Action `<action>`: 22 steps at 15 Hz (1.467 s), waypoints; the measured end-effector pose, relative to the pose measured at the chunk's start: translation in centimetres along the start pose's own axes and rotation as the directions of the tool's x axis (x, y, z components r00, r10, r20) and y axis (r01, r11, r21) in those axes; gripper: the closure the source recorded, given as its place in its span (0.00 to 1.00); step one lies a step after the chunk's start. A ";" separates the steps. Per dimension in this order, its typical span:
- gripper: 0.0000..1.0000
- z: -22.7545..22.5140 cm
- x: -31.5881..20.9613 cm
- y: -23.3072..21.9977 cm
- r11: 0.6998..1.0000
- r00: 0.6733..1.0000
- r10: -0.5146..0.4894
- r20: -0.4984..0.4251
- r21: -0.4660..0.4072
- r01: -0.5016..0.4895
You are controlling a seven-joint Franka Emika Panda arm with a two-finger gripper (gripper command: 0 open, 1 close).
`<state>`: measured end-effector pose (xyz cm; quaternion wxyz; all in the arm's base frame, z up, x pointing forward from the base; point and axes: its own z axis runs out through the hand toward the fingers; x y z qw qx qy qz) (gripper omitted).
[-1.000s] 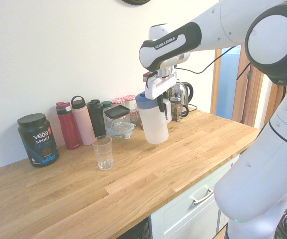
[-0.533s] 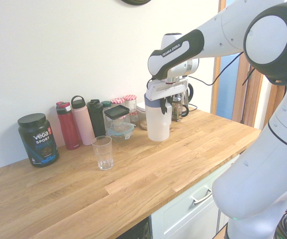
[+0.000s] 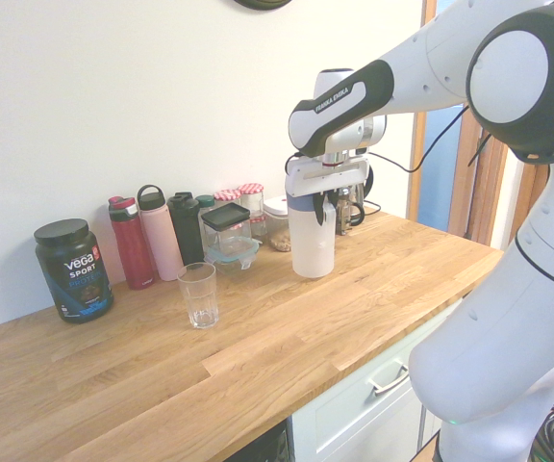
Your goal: Pour me some water
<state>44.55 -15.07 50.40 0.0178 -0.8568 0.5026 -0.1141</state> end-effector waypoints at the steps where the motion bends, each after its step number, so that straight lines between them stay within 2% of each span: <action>1: 1.00 0.2 0.0 0.0 1.000 1.000 0.001 0.003 -0.003 -0.001; 4: 1.00 1.0 0.0 0.0 1.000 1.000 0.009 0.014 -0.015 -0.009; 5: 0.00 1.1 0.0 0.0 1.000 1.000 0.011 0.015 -0.016 -0.011; 17: 0.00 1.4 0.4 0.5 0.999 0.999 0.037 0.026 -0.015 -0.036; 22: 0.00 -4.2 -2.1 1.4 1.000 1.000 0.017 -0.003 -0.009 -0.017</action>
